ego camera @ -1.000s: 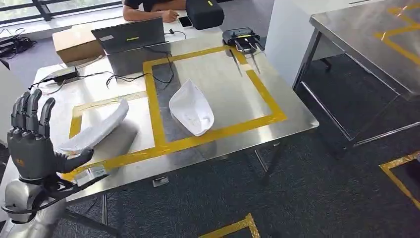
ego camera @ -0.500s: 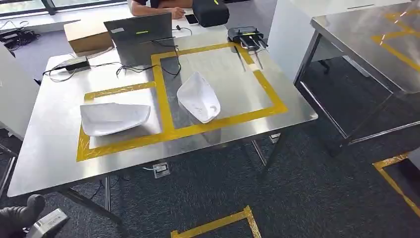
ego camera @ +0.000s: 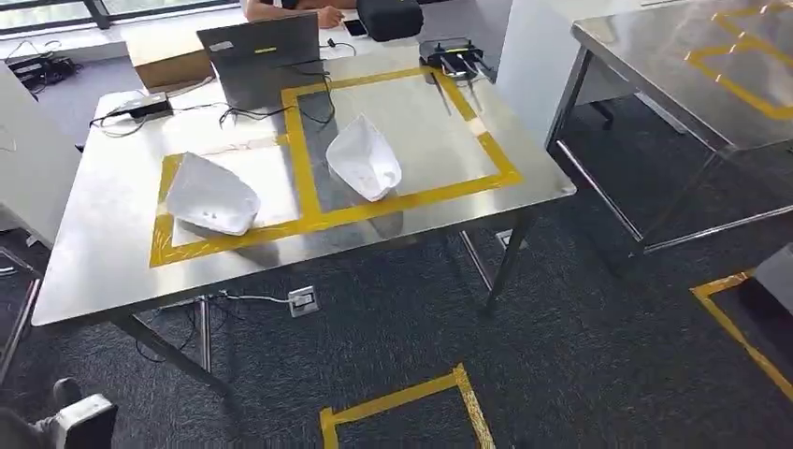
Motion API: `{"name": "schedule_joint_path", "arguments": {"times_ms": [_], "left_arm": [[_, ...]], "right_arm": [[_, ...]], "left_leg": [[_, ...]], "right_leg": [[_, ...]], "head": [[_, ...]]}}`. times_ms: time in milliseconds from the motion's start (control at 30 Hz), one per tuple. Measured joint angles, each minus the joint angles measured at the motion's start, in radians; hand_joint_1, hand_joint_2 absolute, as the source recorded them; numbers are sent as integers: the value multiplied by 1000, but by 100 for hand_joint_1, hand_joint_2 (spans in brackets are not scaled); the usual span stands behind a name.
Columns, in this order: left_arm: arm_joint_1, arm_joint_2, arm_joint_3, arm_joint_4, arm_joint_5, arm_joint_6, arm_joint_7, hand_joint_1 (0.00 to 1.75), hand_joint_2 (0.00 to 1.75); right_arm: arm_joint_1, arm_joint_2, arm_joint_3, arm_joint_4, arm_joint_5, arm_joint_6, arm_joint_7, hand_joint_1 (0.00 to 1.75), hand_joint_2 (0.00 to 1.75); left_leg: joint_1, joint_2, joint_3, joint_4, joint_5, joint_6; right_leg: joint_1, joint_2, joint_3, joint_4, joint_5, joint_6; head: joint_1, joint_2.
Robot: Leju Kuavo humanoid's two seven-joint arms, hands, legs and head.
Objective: Take the parts from the cabinet and place them on the table.
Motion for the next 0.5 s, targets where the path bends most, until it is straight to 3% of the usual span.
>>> {"name": "schedule_joint_path", "arguments": {"times_ms": [67,100,133,167,200,233,267,300,333,400,433,467,500], "left_arm": [[-17,17,16,107,39,0,1,0,0],[-24,23,21,156,43,0,0,0,0],[-28,27,24,194,47,0,0,0,0],[-30,30,27,219,48,0,0,0,0],[-34,33,30,246,49,0,0,0,0],[-47,39,36,282,36,0,3,0,0],[-66,45,51,342,-4,0,16,0,0],[-88,55,75,408,-63,0,41,0,0],[-104,67,116,492,-136,0,77,0,0],[-121,94,192,653,-218,-29,211,0,0],[-126,107,224,745,-241,-65,335,0,0],[-128,119,243,818,-265,-98,455,0,0],[-118,133,258,883,-282,-149,592,0,0]], "right_arm": [[-1,6,0,0,14,4,6,0,0],[-1,8,0,0,20,4,11,0,0],[-1,11,0,0,20,4,13,0,0],[-1,12,0,0,21,4,14,0,0],[-1,14,0,0,23,4,15,0,0],[-1,16,0,0,28,5,15,0,0],[-2,17,0,0,32,6,15,0,0],[-5,17,0,0,37,6,10,0,0],[-6,17,0,0,35,6,-3,0,0],[-9,18,0,0,11,6,-37,0,0],[-7,18,-2,0,-1,6,-48,0,0],[-5,18,-7,0,-2,9,-47,0,0],[-4,18,-7,0,5,11,-30,0,0]], "left_leg": [[8,0,-29,133,-122,-13],[10,0,-40,212,-154,-18],[13,0,-37,259,-148,-22],[16,1,-17,264,-118,-25],[20,1,22,233,-79,-26],[23,0,82,166,-49,-28],[26,0,153,80,-51,-31],[23,-1,213,-18,-114,-33],[15,-6,225,-34,-116,-15],[13,-5,210,-42,-113,2],[10,-1,204,-45,-105,14],[14,7,197,-48,-90,27],[13,11,183,-48,-79,35]], "right_leg": [[-1,-1,-33,1,28,1],[-1,-2,-53,3,42,3],[-1,-3,-73,7,56,5],[-2,-5,-89,10,67,8],[-3,-5,-107,15,78,12],[-6,-7,-124,20,88,18],[-7,-8,-137,26,96,24],[-5,-8,-145,31,105,32],[-5,-7,-145,31,114,39],[-8,-1,-143,23,131,52],[-11,5,-145,18,142,62],[-15,6,-152,26,129,67],[-15,4,-167,55,70,69]], "head": [[-1,0],[0,0],[0,0],[0,0],[0,0],[0,0],[0,0],[-1,0],[4,0],[5,0],[3,0],[2,0],[2,0]]}}
